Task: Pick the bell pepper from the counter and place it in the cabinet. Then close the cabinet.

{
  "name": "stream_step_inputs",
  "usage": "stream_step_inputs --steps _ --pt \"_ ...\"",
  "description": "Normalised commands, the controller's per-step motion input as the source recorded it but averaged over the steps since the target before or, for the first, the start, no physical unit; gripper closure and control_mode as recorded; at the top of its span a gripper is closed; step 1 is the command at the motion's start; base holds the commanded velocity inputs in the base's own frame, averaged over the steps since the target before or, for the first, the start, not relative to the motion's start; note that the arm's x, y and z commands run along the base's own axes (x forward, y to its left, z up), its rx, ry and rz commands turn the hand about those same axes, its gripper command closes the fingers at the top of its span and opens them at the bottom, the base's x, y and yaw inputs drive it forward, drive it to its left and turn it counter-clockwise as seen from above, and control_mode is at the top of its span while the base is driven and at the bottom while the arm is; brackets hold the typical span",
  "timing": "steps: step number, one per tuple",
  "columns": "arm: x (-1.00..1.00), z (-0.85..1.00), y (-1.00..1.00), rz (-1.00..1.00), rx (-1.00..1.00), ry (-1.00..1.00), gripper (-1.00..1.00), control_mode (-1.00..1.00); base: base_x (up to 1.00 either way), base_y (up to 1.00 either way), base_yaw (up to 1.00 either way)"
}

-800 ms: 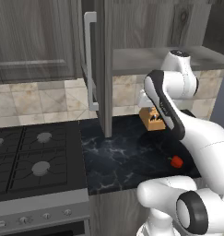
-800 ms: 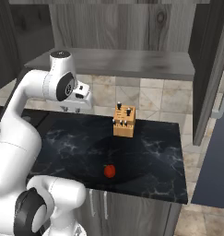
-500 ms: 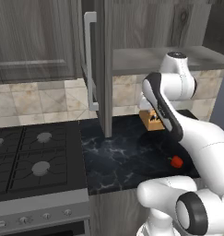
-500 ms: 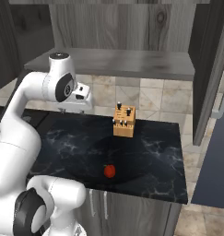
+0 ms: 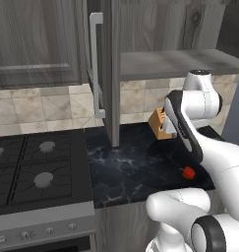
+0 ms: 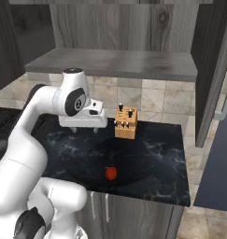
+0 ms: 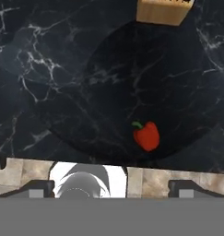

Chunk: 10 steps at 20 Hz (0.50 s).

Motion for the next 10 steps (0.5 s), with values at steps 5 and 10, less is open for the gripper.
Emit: stream_step_inputs --steps 5,10 --pt "-0.04 -0.43 -0.35 0.00 -0.01 0.14 -1.00 -1.00 0.00 0.00 0.00" --pt "0.01 -0.48 -0.44 0.03 0.00 0.12 -1.00 -1.00 0.00 0.00 0.00"
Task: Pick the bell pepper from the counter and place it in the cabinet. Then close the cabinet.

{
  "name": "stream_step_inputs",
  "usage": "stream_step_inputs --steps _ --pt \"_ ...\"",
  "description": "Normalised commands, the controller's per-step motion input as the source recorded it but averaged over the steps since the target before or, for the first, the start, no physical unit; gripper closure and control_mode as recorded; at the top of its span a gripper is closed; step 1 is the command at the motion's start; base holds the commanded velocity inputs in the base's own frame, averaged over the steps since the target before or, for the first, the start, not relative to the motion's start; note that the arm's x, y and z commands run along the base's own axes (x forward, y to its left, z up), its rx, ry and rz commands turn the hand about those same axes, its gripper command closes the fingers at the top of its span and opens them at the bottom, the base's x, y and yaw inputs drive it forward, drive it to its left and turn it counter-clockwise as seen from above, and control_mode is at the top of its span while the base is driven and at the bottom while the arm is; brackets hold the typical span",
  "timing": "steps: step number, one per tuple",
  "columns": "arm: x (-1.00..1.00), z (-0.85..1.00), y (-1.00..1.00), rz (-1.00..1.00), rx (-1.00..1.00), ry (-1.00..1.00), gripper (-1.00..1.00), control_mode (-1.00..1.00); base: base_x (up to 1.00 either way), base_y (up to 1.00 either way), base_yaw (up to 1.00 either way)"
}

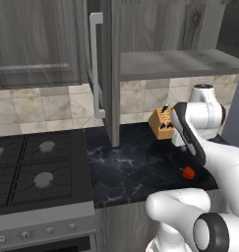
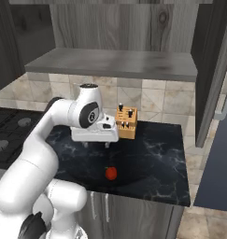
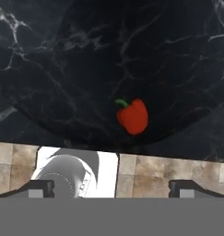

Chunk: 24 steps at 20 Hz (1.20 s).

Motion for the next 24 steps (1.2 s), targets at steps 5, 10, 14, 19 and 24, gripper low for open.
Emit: stream_step_inputs --steps 5,10,14,19,24 --pt "0.00 -0.57 -0.40 0.06 0.00 0.04 -1.00 -1.00 0.00 0.00 0.00" --pt "0.12 -0.54 -0.14 0.04 0.00 0.02 -1.00 -1.00 0.00 0.00 0.00" --pt "0.31 -0.46 0.00 0.01 0.00 0.01 -1.00 -1.00 0.00 0.00 0.00" --pt "0.23 -0.35 0.00 0.02 0.00 0.00 -1.00 -1.00 0.00 0.00 0.00" --pt "0.02 -0.33 0.00 0.02 0.00 0.02 -1.00 -1.00 0.00 0.00 0.00"
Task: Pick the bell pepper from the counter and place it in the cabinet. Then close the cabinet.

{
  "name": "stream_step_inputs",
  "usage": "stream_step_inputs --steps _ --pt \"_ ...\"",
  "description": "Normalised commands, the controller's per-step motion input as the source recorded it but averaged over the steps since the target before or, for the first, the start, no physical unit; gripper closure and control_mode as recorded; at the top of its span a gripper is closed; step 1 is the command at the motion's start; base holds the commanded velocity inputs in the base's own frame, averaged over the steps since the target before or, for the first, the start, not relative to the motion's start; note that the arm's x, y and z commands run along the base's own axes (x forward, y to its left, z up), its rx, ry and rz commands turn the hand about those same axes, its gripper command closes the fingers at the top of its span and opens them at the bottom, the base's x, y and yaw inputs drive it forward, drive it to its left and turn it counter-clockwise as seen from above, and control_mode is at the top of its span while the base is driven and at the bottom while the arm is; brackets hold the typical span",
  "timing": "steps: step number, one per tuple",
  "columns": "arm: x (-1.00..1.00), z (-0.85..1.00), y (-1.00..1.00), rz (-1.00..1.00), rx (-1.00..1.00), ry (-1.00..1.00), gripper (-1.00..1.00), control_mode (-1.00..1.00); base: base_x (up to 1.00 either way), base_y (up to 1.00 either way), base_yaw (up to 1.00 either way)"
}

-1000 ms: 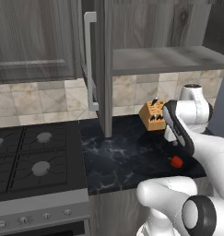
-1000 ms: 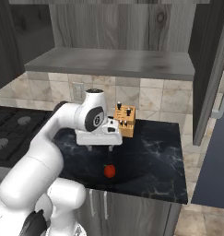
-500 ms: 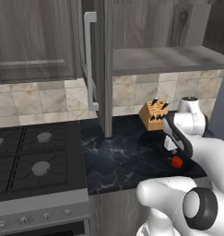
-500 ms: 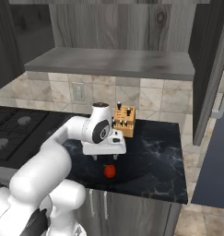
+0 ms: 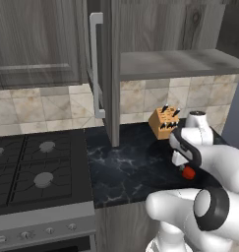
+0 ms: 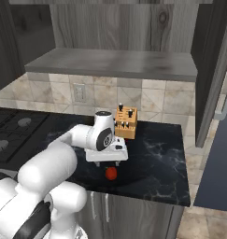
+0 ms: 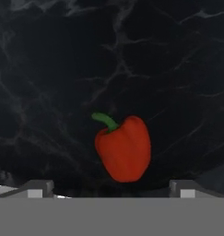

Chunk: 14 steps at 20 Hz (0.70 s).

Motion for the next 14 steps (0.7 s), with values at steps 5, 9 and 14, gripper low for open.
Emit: stream_step_inputs --steps 5,9,14 --pt "0.00 -0.32 0.00 0.00 0.00 0.05 -1.00 -1.00 0.00 0.00 0.00" --pt "0.00 -0.32 0.00 0.00 0.00 0.06 -1.00 -1.00 0.00 0.00 0.00" --pt "0.00 -0.27 -0.01 0.00 0.00 0.02 -1.00 -1.00 0.00 0.00 0.00"
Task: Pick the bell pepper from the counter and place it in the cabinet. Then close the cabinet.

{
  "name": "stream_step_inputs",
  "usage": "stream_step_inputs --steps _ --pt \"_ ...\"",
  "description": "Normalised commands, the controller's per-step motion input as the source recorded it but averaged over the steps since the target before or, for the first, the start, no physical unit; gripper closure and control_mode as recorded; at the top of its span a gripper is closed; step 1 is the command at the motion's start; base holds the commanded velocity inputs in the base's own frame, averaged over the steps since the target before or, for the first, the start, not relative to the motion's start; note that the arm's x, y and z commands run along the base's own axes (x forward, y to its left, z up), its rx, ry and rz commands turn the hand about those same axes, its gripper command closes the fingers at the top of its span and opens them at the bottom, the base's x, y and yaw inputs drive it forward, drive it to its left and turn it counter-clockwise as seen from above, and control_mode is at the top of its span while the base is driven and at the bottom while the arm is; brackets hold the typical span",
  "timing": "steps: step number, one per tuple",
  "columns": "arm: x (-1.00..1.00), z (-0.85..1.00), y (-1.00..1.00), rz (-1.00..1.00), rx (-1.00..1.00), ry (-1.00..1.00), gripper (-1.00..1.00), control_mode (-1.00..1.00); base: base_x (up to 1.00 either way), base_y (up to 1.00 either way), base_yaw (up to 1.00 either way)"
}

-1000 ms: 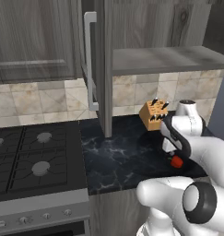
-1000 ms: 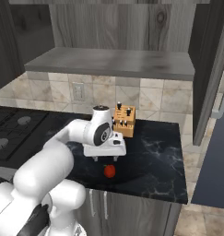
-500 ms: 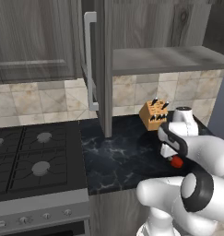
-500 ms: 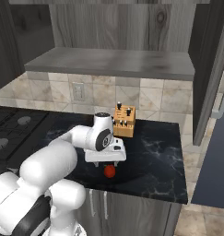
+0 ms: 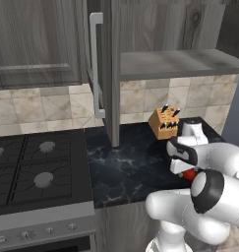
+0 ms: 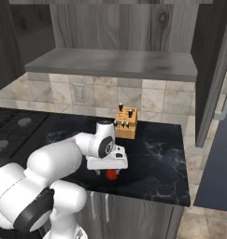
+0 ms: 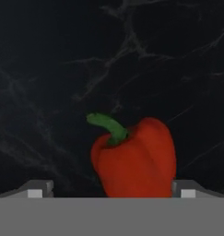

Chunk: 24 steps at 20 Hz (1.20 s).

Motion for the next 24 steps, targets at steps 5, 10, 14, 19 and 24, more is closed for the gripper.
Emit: stream_step_inputs --steps 5,10,14,19,24 --pt "0.06 -0.22 -0.07 0.00 0.00 0.00 -1.00 -1.00 0.00 0.00 0.00" --pt "0.03 -0.30 -0.10 0.00 0.00 0.00 -1.00 -1.00 0.00 0.00 0.00" --pt "0.00 -0.49 -0.04 0.00 0.00 0.00 1.00 -1.00 0.00 0.00 0.00" --pt "-0.05 -0.11 0.01 0.04 -0.02 0.01 1.00 -1.00 0.00 0.00 0.00" --pt "-0.02 0.59 0.18 0.21 -0.01 0.08 1.00 -1.00 0.00 0.00 0.00"
